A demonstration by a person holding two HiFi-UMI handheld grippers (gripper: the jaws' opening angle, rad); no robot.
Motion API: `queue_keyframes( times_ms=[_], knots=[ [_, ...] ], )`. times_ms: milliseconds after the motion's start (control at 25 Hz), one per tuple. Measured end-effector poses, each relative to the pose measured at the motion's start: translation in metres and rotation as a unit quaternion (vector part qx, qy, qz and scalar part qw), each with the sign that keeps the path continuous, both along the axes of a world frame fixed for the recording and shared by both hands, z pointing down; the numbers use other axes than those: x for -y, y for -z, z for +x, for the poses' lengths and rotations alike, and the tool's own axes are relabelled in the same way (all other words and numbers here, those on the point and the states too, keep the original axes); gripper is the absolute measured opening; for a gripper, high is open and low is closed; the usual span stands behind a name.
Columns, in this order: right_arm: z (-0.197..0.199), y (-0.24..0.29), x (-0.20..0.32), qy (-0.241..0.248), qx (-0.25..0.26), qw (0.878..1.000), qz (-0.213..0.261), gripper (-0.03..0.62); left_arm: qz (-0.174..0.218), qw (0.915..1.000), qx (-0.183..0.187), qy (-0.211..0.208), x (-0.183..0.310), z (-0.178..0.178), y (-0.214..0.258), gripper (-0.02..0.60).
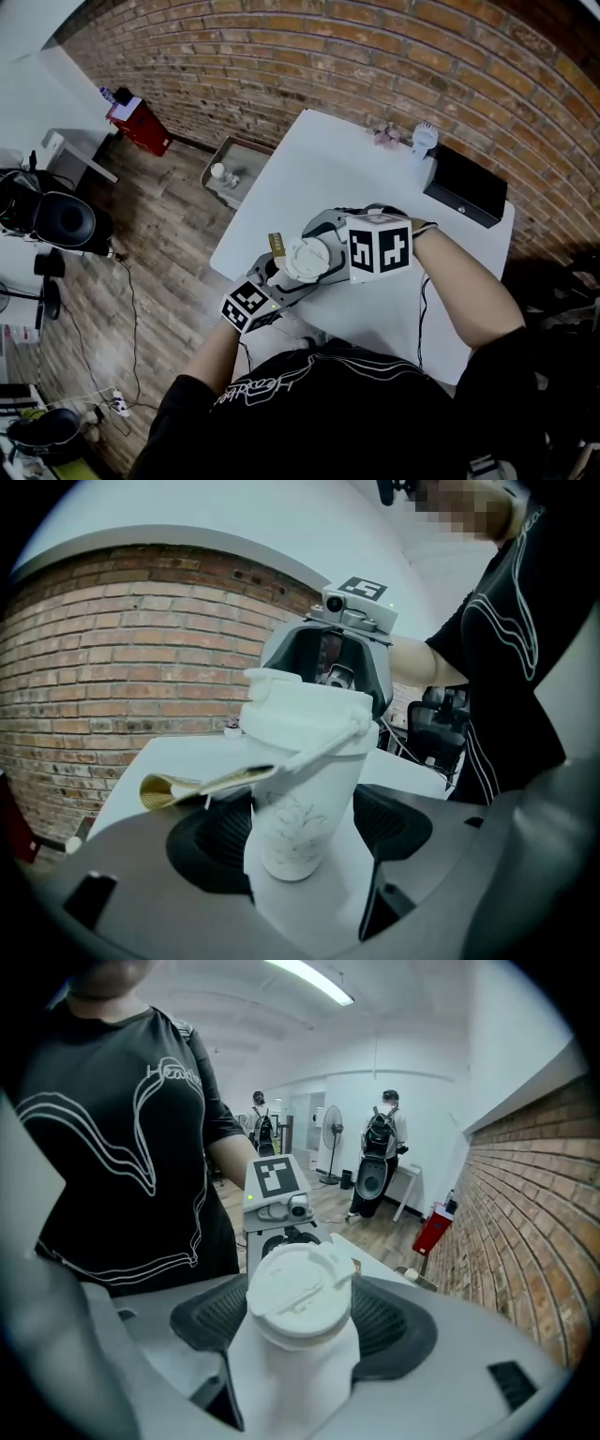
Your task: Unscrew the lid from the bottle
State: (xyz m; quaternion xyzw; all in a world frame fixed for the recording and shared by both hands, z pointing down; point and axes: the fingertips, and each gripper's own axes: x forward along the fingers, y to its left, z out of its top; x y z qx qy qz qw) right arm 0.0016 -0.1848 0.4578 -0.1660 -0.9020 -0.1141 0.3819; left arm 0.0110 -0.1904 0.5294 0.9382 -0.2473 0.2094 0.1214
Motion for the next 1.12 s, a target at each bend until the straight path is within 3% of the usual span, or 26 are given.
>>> queue_keyframes(
  times_ms=[160, 280, 400, 480, 600, 880, 1000, 1120],
  knots=[
    [-0.001, 0.0, 0.0, -0.085, 0.03, 0.995, -0.035, 0.353, -0.002, 1.0, -0.008, 0.001, -0.002, -0.001, -0.001, 0.357],
    [-0.002, 0.01, 0.004, -0.171, 0.072, 0.981, -0.059, 0.39, 0.002, 0.9999, -0.015, 0.006, -0.001, -0.002, -0.001, 0.357],
    [-0.001, 0.012, 0.001, -0.239, 0.096, 0.965, -0.053, 0.405, 0.002, 0.9998, -0.018, 0.004, -0.001, 0.0, 0.0, 0.357],
    [0.0, 0.011, 0.003, -0.288, 0.105, 0.951, -0.036, 0.411, 0.005, 0.9998, -0.019, 0.001, 0.0, 0.0, 0.001, 0.357],
    [-0.003, 0.006, 0.007, -0.373, 0.117, 0.921, -0.015, 0.399, 0.009, 0.9997, -0.023, -0.002, 0.0, 0.0, 0.002, 0.356],
    [-0.001, 0.0, 0.012, -0.491, 0.15, 0.858, -0.017, 0.394, 0.012, 0.9996, -0.024, -0.002, 0.002, 0.001, 0.001, 0.354],
    [-0.002, -0.002, 0.014, -0.518, 0.157, 0.84, -0.014, 0.39, 0.011, 0.9996, -0.026, 0.0, 0.001, 0.001, 0.0, 0.354],
    [-0.001, -0.003, 0.016, -0.529, 0.154, 0.835, 0.0, 0.373, 0.011, 0.9996, -0.025, -0.002, 0.002, 0.002, 0.0, 0.354]
  ],
)
